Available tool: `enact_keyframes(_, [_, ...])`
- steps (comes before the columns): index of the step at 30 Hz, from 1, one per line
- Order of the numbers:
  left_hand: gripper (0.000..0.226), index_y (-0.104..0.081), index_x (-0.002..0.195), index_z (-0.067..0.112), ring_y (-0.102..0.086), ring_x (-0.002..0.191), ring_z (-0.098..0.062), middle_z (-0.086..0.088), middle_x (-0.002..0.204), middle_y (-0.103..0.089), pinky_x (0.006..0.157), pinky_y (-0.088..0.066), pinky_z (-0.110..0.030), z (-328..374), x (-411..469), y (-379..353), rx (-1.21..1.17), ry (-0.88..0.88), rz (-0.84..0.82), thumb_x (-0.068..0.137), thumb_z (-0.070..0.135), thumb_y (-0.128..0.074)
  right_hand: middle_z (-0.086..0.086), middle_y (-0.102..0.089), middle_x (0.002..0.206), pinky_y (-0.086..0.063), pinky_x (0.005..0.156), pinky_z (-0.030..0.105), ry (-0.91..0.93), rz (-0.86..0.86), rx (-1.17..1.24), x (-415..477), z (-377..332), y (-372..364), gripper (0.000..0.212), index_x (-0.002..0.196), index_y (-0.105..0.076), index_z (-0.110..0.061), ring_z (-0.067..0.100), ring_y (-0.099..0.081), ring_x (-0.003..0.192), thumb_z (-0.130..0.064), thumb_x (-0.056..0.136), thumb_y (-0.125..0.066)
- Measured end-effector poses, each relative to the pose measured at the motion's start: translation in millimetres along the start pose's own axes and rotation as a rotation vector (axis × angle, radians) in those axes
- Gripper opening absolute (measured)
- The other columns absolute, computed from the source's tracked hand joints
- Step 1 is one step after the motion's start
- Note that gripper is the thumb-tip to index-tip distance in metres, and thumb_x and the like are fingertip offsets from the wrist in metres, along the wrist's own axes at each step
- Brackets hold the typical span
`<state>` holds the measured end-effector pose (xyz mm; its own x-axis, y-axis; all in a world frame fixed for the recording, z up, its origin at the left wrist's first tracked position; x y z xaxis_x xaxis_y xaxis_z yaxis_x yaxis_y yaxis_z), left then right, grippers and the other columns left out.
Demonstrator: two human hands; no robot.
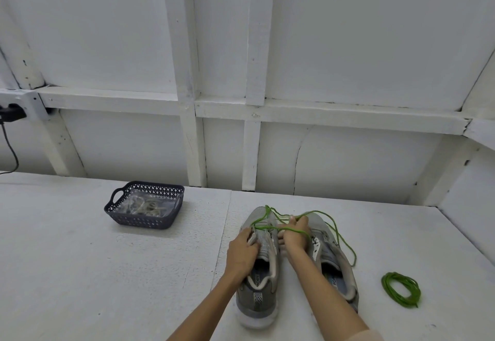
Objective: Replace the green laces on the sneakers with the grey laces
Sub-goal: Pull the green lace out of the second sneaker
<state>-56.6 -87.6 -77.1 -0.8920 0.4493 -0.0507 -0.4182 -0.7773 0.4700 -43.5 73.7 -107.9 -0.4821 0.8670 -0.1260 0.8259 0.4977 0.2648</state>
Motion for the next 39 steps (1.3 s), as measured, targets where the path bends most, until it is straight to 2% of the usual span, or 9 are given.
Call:
enact_keyframes(5, [0.016, -0.055, 0.08, 0.035, -0.053, 0.088, -0.013, 0.012, 0.084, -0.057, 0.075, -0.037, -0.026, 1, 1, 4, -0.072, -0.001, 0.035, 0.096, 0.034, -0.053, 0.015, -0.063, 0.081, -0.051, 0.066, 0.043, -0.022, 0.036, 0.063, 3, 14, -8, 0.025, 0.084, -0.045, -0.013, 0.03, -0.058, 0.069, -0.029, 0.102, -0.039])
enact_keyframes(10, [0.034, -0.062, 0.122, 0.01, -0.055, 0.114, -0.024, 0.001, 0.12, -0.062, 0.088, -0.039, -0.025, 0, 23, 14, 0.089, -0.015, 0.036, 0.103, 0.024, -0.038, 0.0, -0.043, 0.064, -0.033, 0.065, 0.034, -0.003, -0.121, 0.049, -31, 18, -9, 0.04, 0.061, -0.043, -0.02, 0.018, -0.041, 0.07, -0.003, 0.097, -0.041])
enact_keyframes(12, [0.037, -0.055, 0.134, 0.013, -0.052, 0.123, -0.026, -0.007, 0.134, -0.058, 0.096, -0.038, -0.026, -1, 37, 14, 0.209, -0.016, -0.034, 0.101, 0.019, -0.039, 0.003, -0.06, 0.087, -0.045, 0.084, 0.039, -0.015, -0.206, 0.114, -37, 22, -11, 0.02, 0.093, -0.066, -0.011, 0.021, -0.055, 0.088, -0.008, 0.099, -0.047])
enact_keyframes(15, [0.033, -0.064, 0.122, 0.022, -0.058, 0.112, -0.027, -0.008, 0.125, -0.063, 0.089, -0.045, -0.029, -1, 50, 15, 0.323, 0.016, -0.043, 0.097, 0.018, -0.044, 0.003, -0.05, 0.138, -0.039, 0.11, 0.042, -0.143, -0.345, 0.273, -40, 28, -13, 0.055, 0.147, -0.037, -0.013, 0.022, -0.049, 0.128, -0.02, 0.096, -0.057])
enact_keyframes(19, [0.023, -0.065, 0.107, 0.028, -0.06, 0.101, -0.025, -0.002, 0.112, -0.066, 0.072, -0.043, -0.028, 0, 58, 15, 0.457, 0.039, 0.022, 0.093, 0.022, -0.048, 0.002, -0.047, 0.144, -0.045, 0.105, 0.045, -0.193, -0.511, 0.408, -43, 35, -18, 0.075, 0.154, -0.019, -0.024, 0.022, -0.056, 0.121, -0.028, 0.092, -0.062])
enact_keyframes(24, [0.017, -0.056, 0.108, 0.017, -0.06, 0.096, -0.028, -0.007, 0.109, -0.065, 0.072, -0.044, -0.033, 2, 64, 10, 0.603, -0.031, 0.034, 0.095, 0.017, -0.046, 0.002, -0.061, 0.129, -0.055, 0.089, 0.038, -0.173, -0.591, 0.473, -42, 37, -15, 0.084, 0.15, -0.031, -0.018, 0.022, -0.066, 0.108, -0.035, 0.079, -0.073])
enact_keyframes(29, [0.007, -0.045, 0.102, 0.014, -0.054, 0.085, -0.028, -0.013, 0.105, -0.064, 0.07, -0.039, -0.032, -5, 67, 18, 0.306, 0.075, 0.203, 0.097, 0.011, -0.041, -0.009, -0.019, 0.159, -0.044, 0.107, 0.039, -0.109, -0.57, 0.375, -38, 42, -21, 0.102, 0.143, -0.047, -0.021, 0.011, -0.044, 0.134, -0.065, 0.056, -0.078])
enact_keyframes(34, [0.029, -0.063, 0.104, 0.009, -0.061, 0.097, -0.024, -0.005, 0.104, -0.066, 0.075, -0.042, -0.028, -14, 70, 14, 0.312, 0.055, 0.041, 0.094, 0.036, -0.058, 0.0, -0.055, 0.136, -0.048, 0.102, 0.039, -0.169, -0.555, 0.359, -47, 39, -15, 0.096, 0.154, -0.014, -0.028, 0.016, -0.061, 0.114, -0.044, 0.079, -0.07])
enact_keyframes(39, [0.016, -0.059, 0.093, 0.012, -0.063, 0.083, -0.025, -0.007, 0.094, -0.067, 0.078, -0.051, -0.037, -16, 73, 18, 0.183, 0.062, 0.209, 0.098, 0.023, -0.049, 0.01, -0.036, 0.153, -0.046, 0.105, 0.044, -0.159, -0.534, 0.295, -43, 44, -18, 0.089, 0.143, -0.046, -0.019, 0.023, -0.052, 0.127, -0.06, 0.07, -0.076])
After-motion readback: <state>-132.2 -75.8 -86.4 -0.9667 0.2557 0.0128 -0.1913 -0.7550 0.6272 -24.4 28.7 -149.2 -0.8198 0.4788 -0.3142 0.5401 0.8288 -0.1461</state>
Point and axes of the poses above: each hand's wrist, its own x-axis towards the middle knuckle, its own y-axis out of the back of the hand, z = x × y, the point moved 3 cm from there along x, towards the middle knuckle
